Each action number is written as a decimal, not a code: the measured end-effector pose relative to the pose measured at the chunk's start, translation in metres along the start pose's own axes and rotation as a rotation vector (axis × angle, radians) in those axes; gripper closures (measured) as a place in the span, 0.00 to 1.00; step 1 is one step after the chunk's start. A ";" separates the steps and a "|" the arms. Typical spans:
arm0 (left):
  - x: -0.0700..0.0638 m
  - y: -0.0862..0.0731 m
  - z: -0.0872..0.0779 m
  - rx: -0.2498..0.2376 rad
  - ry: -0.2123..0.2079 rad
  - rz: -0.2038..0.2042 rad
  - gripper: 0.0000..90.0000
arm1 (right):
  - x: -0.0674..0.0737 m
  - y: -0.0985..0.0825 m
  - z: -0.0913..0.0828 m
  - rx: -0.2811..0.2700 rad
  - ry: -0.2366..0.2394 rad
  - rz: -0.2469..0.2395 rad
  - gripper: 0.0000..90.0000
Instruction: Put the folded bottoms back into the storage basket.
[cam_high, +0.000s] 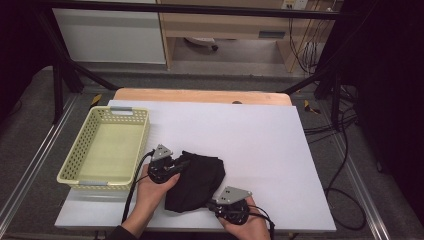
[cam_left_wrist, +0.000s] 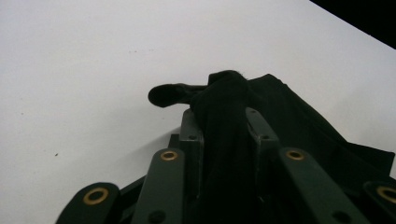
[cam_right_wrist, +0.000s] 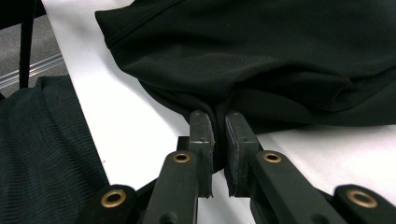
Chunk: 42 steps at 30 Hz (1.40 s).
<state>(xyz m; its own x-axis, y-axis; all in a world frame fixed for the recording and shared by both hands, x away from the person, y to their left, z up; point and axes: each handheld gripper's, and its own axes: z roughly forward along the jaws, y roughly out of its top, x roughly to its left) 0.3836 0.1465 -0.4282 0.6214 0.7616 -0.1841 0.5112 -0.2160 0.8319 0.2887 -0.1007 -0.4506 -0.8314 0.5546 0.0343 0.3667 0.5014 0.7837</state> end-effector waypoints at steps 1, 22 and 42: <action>0.000 0.000 0.000 0.000 0.000 0.000 0.81 | 0.000 0.000 0.000 -0.001 0.001 0.002 0.93; -0.008 0.056 0.001 0.050 -0.015 0.109 0.83 | -0.020 0.054 0.000 -0.036 0.048 -0.030 0.93; -0.003 0.066 -0.007 0.069 -0.025 0.115 0.87 | -0.023 0.076 0.002 -0.041 0.079 -0.061 0.93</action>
<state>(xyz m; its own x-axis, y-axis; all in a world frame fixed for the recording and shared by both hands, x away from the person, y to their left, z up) 0.4108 0.1342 -0.3688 0.6923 0.7143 -0.1027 0.4746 -0.3434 0.8105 0.3364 -0.0742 -0.3928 -0.8824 0.4694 0.0334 0.2987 0.5038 0.8105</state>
